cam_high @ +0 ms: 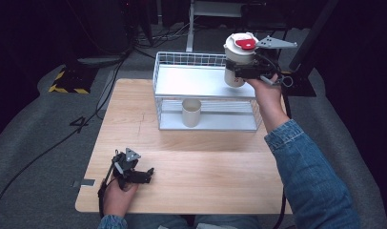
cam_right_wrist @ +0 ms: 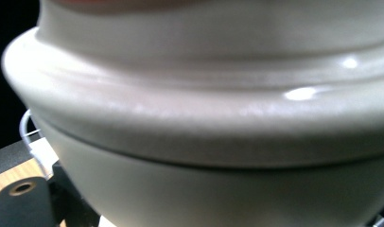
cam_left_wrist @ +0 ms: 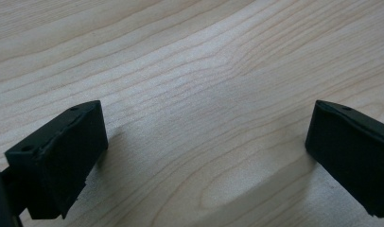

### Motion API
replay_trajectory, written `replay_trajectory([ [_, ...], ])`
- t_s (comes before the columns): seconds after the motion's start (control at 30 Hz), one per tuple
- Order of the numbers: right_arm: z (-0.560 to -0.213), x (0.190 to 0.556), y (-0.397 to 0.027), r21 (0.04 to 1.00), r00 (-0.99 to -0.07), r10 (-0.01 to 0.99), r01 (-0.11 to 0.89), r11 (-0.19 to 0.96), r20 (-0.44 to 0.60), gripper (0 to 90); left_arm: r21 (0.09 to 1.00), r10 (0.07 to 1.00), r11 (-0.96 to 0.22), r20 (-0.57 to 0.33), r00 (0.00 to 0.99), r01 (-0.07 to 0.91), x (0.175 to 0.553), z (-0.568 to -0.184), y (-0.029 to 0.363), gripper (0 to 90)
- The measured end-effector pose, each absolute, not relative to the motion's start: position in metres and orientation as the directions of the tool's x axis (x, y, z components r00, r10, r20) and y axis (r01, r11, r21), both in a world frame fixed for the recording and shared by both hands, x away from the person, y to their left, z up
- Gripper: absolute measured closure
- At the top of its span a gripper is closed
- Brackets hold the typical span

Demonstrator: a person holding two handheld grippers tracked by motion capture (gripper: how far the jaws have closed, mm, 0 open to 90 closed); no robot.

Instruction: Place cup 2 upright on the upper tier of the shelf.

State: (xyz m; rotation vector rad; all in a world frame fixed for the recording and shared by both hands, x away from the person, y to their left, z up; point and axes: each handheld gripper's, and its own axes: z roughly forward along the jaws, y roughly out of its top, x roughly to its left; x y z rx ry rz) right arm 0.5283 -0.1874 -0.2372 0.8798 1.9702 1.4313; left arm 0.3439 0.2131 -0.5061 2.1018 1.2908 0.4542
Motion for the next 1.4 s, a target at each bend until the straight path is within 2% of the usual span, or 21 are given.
replay_trajectory([
  [0.2, -0.241, 0.544, -0.185, 0.967, -0.629, 0.778, 0.196, 0.165, -0.005, 12.1, 0.666, 0.888, -0.324, -0.031, 0.458, 0.672, 0.344, -0.506, 0.213, 0.4],
  [0.57, -0.257, 0.562, -0.181, 0.970, -0.629, 0.777, 0.194, 0.146, 0.008, 12.1, 0.665, 0.889, -0.326, -0.027, 0.458, 0.672, 0.345, -0.506, 0.213, 0.4],
  [1.4, -0.279, 0.569, -0.179, 0.961, -0.641, 0.767, 0.230, 0.155, 0.030, 12.1, 0.666, 0.889, -0.323, -0.029, 0.456, 0.673, 0.345, -0.506, 0.213, 0.3],
])
